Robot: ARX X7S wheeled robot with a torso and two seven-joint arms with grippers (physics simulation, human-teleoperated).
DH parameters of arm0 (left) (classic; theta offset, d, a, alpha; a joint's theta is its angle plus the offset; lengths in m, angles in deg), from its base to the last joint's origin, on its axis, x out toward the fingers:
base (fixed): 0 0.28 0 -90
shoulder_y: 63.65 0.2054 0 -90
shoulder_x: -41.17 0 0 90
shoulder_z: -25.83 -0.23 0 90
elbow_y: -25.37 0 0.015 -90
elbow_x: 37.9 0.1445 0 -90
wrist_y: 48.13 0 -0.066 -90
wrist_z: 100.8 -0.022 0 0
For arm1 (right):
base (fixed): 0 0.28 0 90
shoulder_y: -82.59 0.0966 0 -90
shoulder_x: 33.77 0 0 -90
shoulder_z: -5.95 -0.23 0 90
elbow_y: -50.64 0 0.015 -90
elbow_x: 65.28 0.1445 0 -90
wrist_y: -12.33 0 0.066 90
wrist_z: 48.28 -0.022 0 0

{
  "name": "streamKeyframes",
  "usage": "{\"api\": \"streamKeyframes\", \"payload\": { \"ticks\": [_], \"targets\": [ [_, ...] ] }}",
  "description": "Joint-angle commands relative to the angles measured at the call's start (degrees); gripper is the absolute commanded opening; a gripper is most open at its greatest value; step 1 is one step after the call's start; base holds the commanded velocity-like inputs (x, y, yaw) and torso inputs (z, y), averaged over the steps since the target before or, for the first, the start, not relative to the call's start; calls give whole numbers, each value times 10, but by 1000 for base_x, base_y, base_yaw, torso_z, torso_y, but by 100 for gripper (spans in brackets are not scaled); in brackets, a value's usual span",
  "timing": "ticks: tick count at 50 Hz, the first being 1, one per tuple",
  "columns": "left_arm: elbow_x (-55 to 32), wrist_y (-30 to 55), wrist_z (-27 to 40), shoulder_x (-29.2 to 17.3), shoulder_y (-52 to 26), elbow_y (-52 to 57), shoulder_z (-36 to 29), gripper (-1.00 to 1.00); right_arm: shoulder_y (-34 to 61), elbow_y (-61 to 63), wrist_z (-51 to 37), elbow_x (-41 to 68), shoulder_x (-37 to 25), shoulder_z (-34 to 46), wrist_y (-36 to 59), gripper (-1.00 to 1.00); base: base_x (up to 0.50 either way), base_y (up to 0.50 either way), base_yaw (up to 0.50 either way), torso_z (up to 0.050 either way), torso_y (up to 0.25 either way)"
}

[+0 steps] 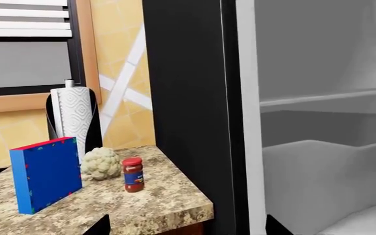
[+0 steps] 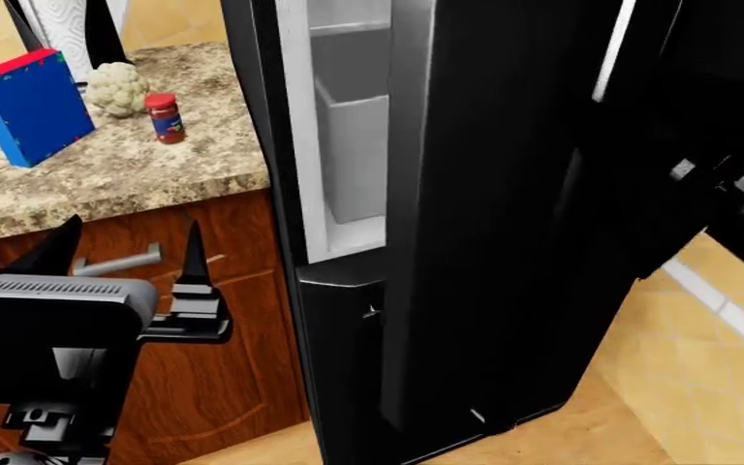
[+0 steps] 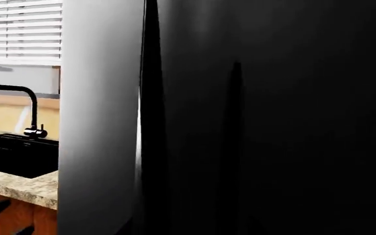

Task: Open the fridge door

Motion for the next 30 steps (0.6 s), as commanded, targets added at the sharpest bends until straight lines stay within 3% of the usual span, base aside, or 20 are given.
{"api": "streamKeyframes", "payload": {
  "ticks": [1, 3, 7, 9, 11, 12, 13, 14, 18, 19, 23, 30],
  "targets": [
    [1, -2, -10, 9, -1, -3, 12, 100, -310, 293, -854, -740, -150, 284, -101, -100, -9, 15, -6, -11, 0],
    [4, -5, -11, 10, 0, -7, 11, 100, -482, 293, -682, -568, 22, 112, -181, -100, -9, 15, -7, -6, 5],
    [-3, -1, -8, 7, -3, -2, 15, 100, -826, 252, -338, -225, 366, -232, -193, -100, -9, 16, -7, -8, 3],
    [0, -3, -8, 8, -1, -2, 12, 100, -998, 208, -166, -192, 538, -404, -217, -100, -11, 16, -8, -5, 0],
    [1, 0, -6, 8, -3, 0, 8, 100, -1032, 174, 5, -211, 710, -576, -245, -100, -11, 16, -6, -6, 0],
    [1, 0, -6, 8, -3, 1, 8, 100, -1032, 168, 91, -212, 750, -661, -251, -100, -10, 15, -3, -10, 0],
    [1, 0, -6, 8, -3, 2, 8, 100, -1032, 160, 177, -205, 750, -747, -258, -100, -10, 15, -2, 0, 0],
    [-1, 0, -6, 7, -4, 1, 9, 100, -1032, 146, 263, -182, 750, -833, -262, 100, -10, 16, -2, 0, 0],
    [-3, 0, -6, 6, -2, 0, 11, 100, -1032, 59, 285, -113, 750, -1177, -296, 100, -11, 17, -3, -6, 0],
    [-1, -3, -6, 6, -1, -1, 11, 100, -1033, 23, 296, -89, 750, -1203, -306, 100, 0, 0, 0, -10, 0],
    [-3, 1, -3, 6, -3, 2, 8, 100, -1033, -115, 304, -85, 750, -1107, -390, 100, 0, 0, 0, 0, 0],
    [-1, -2, -3, 6, -3, -1, 6, 100, -1010, -259, 316, -74, 743, -1030, -430, 100, 0, 0, 0, 0, 0]
  ]
}}
